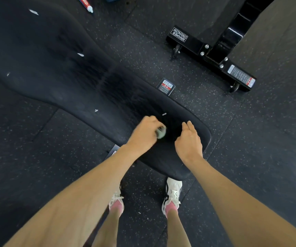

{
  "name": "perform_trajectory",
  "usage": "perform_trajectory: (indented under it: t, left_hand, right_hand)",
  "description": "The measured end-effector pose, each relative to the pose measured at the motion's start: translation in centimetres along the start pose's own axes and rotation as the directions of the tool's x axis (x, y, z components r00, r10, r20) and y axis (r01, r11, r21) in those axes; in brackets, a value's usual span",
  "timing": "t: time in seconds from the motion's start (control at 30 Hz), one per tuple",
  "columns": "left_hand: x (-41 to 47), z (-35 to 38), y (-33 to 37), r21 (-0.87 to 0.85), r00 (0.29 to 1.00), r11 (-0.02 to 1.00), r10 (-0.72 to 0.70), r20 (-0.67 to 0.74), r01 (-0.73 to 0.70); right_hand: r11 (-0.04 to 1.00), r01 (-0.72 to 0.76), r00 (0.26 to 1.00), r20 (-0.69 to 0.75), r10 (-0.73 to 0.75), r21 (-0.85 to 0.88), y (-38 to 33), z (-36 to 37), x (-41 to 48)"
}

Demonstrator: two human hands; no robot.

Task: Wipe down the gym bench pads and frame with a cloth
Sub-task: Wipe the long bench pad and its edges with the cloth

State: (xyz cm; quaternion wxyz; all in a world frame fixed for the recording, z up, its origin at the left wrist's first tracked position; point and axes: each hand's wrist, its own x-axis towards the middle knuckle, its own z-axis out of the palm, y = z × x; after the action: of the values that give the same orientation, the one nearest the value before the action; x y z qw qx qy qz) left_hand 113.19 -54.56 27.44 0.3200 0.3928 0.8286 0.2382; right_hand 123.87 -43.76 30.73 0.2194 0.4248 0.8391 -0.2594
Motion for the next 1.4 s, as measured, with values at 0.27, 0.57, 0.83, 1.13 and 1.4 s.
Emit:
perform_trajectory:
  t: [0.27, 0.57, 0.83, 1.13, 1.4]
  left_hand:
    - [-2.4, -10.2, -11.9, -0.029, 0.773, 0.878, -0.436, -0.461, 0.478]
    - [-4.7, -5.2, -10.0, -0.019, 0.85, 0.931, -0.341, -0.401, 0.364]
    - [-6.6, -6.4, -11.5, 0.109, 0.988, 0.992, -0.042, -0.149, 0.058]
    - [-4.9, -7.9, -15.9, 0.449, 0.939, 0.887, 0.239, -0.246, -0.108]
    - [-0.8, -14.0, -16.7, 0.103, 0.824, 0.91, -0.31, -0.475, 0.402]
  right_hand:
    - [0.987, 0.156, 0.987, 0.042, -0.154, -0.033, -6.9, 3.6, -0.1]
    - [0.965, 0.227, 0.972, 0.087, -0.217, -0.133, -13.5, 7.0, -0.3]
    - [0.984, 0.129, 0.992, 0.031, -0.126, -0.122, -15.2, 7.8, -0.7]
    - [0.952, 0.128, 0.992, 0.019, -0.128, -0.278, -15.9, 8.1, -0.5]
    - [0.961, 0.124, 0.988, -0.059, -0.142, -0.247, -16.5, 6.9, 0.9]
